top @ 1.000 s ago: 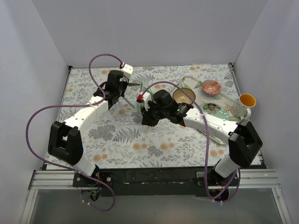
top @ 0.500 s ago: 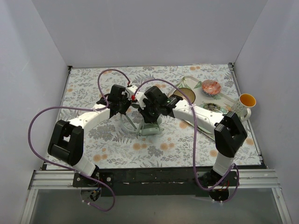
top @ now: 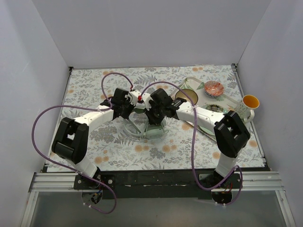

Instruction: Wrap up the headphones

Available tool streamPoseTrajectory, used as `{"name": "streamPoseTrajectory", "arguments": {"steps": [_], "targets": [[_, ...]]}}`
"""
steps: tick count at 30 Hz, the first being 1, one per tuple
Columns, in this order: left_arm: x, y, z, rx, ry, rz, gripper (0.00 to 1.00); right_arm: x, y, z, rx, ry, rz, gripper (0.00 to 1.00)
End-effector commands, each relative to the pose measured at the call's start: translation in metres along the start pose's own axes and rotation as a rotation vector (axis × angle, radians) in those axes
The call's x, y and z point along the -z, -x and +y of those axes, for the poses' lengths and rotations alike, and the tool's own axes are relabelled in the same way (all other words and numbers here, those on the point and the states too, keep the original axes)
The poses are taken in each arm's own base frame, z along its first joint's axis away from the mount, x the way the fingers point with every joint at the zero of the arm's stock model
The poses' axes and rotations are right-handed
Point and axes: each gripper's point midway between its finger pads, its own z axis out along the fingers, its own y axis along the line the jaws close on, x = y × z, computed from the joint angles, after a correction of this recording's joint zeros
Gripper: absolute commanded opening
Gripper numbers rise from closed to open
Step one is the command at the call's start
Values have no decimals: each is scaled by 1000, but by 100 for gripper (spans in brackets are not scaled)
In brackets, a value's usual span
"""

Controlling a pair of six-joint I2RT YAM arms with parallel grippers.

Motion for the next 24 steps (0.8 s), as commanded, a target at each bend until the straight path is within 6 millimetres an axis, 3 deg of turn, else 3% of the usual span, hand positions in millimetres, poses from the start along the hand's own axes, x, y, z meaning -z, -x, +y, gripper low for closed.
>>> {"name": "streamPoseTrajectory", "arguments": {"steps": [1, 6, 11, 14, 17, 19, 21, 24], "targets": [[1, -6, -11, 2, -61, 24, 3, -5, 24, -15, -10, -34, -98, 4], [4, 1, -2, 52, -35, 15, 20, -10, 22, -15, -20, -30, -87, 9], [15, 19, 6, 119, -38, -34, 47, -9, 27, -14, -18, -25, -114, 12], [26, 33, 1, 145, -91, -81, 52, -9, 29, -12, -16, -17, -125, 12], [38, 44, -8, 168, -150, -126, 48, -9, 32, -9, -15, 2, -134, 13], [47, 51, -17, 170, -207, -161, 41, -11, 32, -10, -18, 3, -135, 13], [52, 51, -23, 175, -249, -172, 26, -12, 33, -10, -20, 5, -135, 13], [60, 49, -43, 164, -363, -196, 19, -14, 32, -12, -34, 14, -134, 13]]}}
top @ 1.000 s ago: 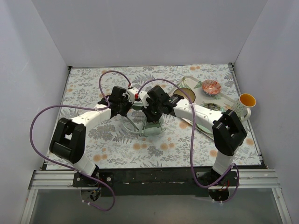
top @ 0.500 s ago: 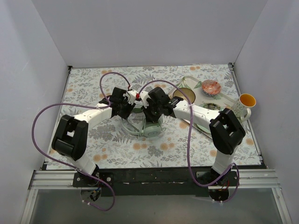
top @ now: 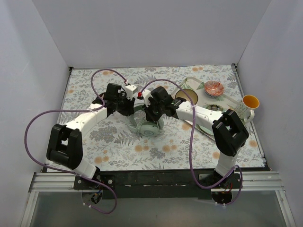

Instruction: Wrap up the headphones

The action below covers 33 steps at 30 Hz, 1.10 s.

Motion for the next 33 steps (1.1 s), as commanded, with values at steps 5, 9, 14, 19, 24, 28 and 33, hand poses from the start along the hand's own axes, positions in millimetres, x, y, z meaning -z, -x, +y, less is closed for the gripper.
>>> {"name": "streamPoseTrajectory", "arguments": {"steps": [5, 9, 14, 19, 24, 28, 33], "targets": [[18, 6, -58, 9, -316, -102, 19, -8, 8, -7, -48, 34, -41, 13], [6, -2, -61, 54, -347, -96, 23, -7, 10, -5, -55, 46, -58, 13], [-2, 0, -61, 63, -365, -110, 24, -6, 10, -6, -59, 50, -67, 13], [-8, 1, -62, 77, -379, -102, 21, -8, 9, -6, -60, 53, -64, 13], [-18, -11, -58, 101, -367, -48, 5, -7, 9, -5, -61, 58, -71, 14], [-21, -14, -63, 95, -384, -26, 0, -4, 14, -3, -56, 71, -76, 19], [-23, -22, -66, 62, -364, 6, 0, 7, 24, 2, -38, 81, -108, 30]]}}
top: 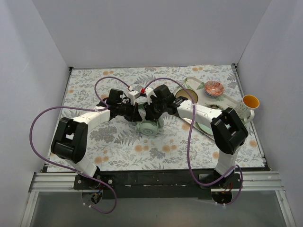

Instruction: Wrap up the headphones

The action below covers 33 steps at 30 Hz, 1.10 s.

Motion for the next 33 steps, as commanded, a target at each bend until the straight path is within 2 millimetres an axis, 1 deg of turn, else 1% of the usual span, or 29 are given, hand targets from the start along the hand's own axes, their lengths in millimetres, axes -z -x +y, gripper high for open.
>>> {"name": "streamPoseTrajectory", "arguments": {"steps": [1, 3, 6, 8, 11, 13, 14, 15, 16, 17, 18, 19, 20, 21, 22, 23, 24, 25, 27, 28, 30, 31, 33], "targets": [[-3, -3, -3, -48, 14, 37, 0, 15, 20, 6, 45, 6, -60, 32], [-3, -3, 1, -51, 35, 40, 0, 21, 24, 7, 52, -1, -68, 36], [-2, -3, 1, -58, 39, 43, 0, 30, 31, 8, 67, -13, -85, 38], [-1, -1, 1, -64, 38, 43, 0, 39, 40, 10, 81, -19, -113, 40], [-1, -1, 2, -68, 44, 45, 0, 52, 52, 8, 95, -63, -153, 43], [-2, -2, 3, -65, 48, 52, 0, 61, 58, -2, 98, -136, -173, 44], [-2, -2, 4, -66, 50, 54, 0, 70, 64, -5, 105, -169, -197, 45], [-3, -2, 4, -64, 50, 57, 0, 76, 65, -16, 100, -236, -204, 45], [-3, -3, 4, -66, 48, 59, 0, 80, 67, -20, 101, -268, -215, 46], [-3, -2, 2, -69, 46, 60, 0, 90, 73, -21, 105, -293, -240, 47], [-3, -2, 2, -67, 46, 62, 0, 92, 72, -23, 111, -307, -249, 48], [-4, -2, 2, -70, 45, 63, 0, 97, 72, -29, 109, -348, -257, 48], [-4, -2, 0, -72, 40, 67, 0, 103, 75, -28, 115, -355, -276, 48], [-5, -2, -1, -76, 40, 70, 0, 105, 77, -28, 121, -358, -287, 48], [-5, -2, -2, -79, 37, 72, 0, 105, 72, -29, 121, -362, -281, 48], [-5, -2, -4, -83, 34, 74, 0, 108, 73, -29, 122, -367, -290, 48], [-5, 0, -5, -90, 33, 70, 7, 109, 71, -30, 121, -375, -290, 48], [-5, 1, -5, -94, 34, 67, 11, 108, 68, -31, 121, -378, -288, 48], [-2, 7, -5, -100, 46, 54, 14, 109, 66, -30, 122, -375, -290, 48], [0, 11, -5, -103, 56, 44, 17, 109, 66, -30, 122, -374, -293, 48], [2, 17, -1, -114, 88, 27, 20, 108, 64, -30, 124, -371, -288, 48], [3, 19, -1, -121, 92, 22, 22, 108, 64, -29, 124, -368, -288, 48], [5, 22, 0, -123, 102, 16, 22, 108, 65, -28, 129, -362, -291, 48]]}}
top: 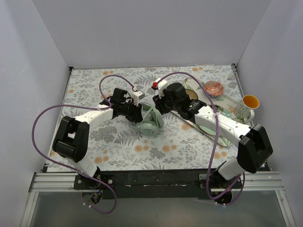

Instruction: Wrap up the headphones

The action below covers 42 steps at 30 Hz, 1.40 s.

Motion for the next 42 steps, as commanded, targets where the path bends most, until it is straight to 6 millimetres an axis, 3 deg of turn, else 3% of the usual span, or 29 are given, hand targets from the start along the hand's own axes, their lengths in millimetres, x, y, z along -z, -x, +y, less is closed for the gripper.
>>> {"name": "streamPoseTrajectory", "arguments": {"steps": [1, 11, 17, 19, 20, 24, 32, 35, 37, 40, 42], "targets": [[12, 24, -1, -50, 37, -51, 22, 8, 23, -5, 14, -20, -84, 48], [12, 32, -12, -57, -22, -73, 24, 4, 21, -2, 21, -2, -75, 48], [8, 42, -15, -51, -55, -81, 44, 1, 19, -2, 17, 10, -72, 48], [5, 47, -9, -45, -35, -82, 51, 0, 19, -2, 13, 12, -70, 48], [-2, 41, 4, -22, 14, -56, 51, 0, 18, -2, 12, 12, -67, 48], [-14, 35, 18, 5, 51, -10, 53, -1, 18, -2, 13, 12, -63, 48], [-10, 50, 39, 7, 166, -29, 59, -2, 15, -3, 14, 10, -55, 48], [-6, 54, 43, -8, 201, -38, 68, -5, 12, -3, 14, 11, -46, 48], [-3, 58, 45, -18, 218, -45, 83, -5, 13, 2, 13, 42, -50, 48], [4, 69, 45, -39, 236, -70, 94, -6, 14, 4, 13, 52, -51, 48], [8, 75, 42, -55, 229, -85, 96, -7, 13, 6, 13, 62, -49, 48]]}}
